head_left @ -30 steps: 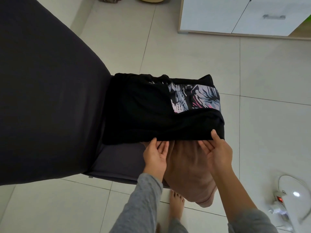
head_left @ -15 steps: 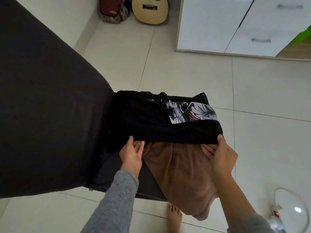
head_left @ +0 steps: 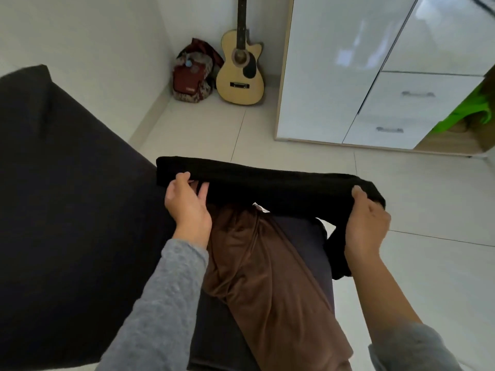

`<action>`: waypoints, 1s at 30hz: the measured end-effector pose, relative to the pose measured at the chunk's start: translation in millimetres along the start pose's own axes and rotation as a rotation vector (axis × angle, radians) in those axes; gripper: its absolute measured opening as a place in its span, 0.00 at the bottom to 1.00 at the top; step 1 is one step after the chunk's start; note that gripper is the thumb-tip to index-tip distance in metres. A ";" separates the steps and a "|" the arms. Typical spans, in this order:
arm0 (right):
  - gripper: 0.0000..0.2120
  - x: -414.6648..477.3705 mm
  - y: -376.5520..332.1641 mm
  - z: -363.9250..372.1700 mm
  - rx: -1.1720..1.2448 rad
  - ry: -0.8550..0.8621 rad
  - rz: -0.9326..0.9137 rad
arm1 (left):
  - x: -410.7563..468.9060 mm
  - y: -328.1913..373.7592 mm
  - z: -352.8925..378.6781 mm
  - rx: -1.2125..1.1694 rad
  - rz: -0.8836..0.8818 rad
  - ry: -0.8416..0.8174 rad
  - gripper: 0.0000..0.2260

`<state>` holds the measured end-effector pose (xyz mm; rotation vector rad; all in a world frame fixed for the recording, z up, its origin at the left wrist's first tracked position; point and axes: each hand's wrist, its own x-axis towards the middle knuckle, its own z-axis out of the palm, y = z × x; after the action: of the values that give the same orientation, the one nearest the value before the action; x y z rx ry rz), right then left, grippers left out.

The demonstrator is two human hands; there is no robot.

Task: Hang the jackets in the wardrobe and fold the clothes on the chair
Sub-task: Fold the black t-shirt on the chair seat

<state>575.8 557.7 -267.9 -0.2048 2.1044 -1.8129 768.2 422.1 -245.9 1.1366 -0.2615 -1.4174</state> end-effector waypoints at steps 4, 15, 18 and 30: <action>0.22 -23.3 27.4 -15.4 0.088 0.040 -0.002 | -18.3 -16.2 -48.5 0.016 0.035 0.038 0.06; 0.14 -85.2 239.8 -81.4 0.321 0.016 0.621 | -9.9 -132.0 -247.3 0.158 -0.401 0.266 0.04; 0.10 -70.1 246.8 -88.6 0.488 0.071 0.734 | 6.4 -129.7 -248.5 0.182 -0.395 0.185 0.06; 0.12 -30.5 224.6 -73.5 0.231 0.404 0.625 | 34.9 -130.9 -238.5 0.433 -0.149 0.562 0.14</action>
<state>604.7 674.0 -473.9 0.8454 1.8591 -1.7599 869.6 532.6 -475.6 1.8927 -0.0809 -1.1335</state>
